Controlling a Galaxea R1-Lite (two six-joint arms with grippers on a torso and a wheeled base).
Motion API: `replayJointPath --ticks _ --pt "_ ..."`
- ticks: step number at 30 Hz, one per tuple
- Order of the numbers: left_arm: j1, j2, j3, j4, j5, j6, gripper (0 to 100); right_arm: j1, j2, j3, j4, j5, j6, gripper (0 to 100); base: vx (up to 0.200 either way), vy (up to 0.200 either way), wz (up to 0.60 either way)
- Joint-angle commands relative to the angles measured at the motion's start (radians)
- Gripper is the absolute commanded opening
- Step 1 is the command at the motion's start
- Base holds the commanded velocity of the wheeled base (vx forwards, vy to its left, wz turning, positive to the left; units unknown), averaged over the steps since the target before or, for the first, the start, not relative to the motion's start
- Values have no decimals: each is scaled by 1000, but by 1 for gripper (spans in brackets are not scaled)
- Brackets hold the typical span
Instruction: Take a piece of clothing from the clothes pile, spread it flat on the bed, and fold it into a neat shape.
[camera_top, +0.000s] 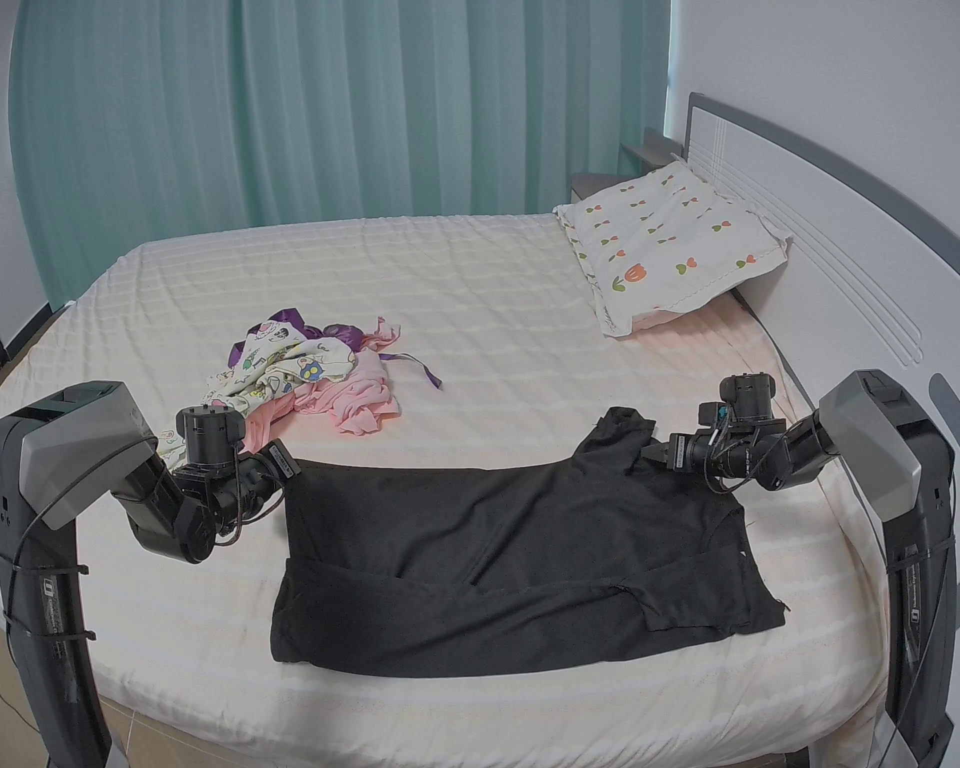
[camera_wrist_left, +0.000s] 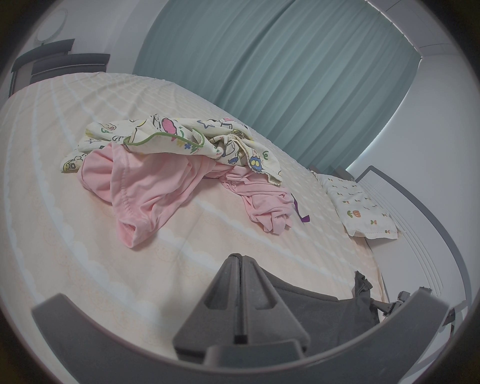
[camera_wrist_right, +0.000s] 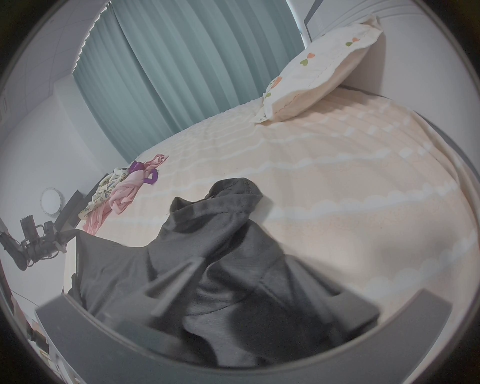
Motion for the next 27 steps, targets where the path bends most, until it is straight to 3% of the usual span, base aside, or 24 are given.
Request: replayJointPath --ticks 1,8,16,27 --pt "-3 -2 -1 0 0 -1 0 1 35 -25 -2 1 9 0 0 0 0" --pt "-1 -2 -1 0 0 -1 0 -11 19 -30 -7 3 57 0 0 0 0" --pt "16 -17 -4 -2 0 -2 0 -45 -47 0 -24 3 182 0 0 0 0" --pt "39 -16 -4 -2 0 -1 0 -103 -79 20 -45 1 259 0 0 0 0"
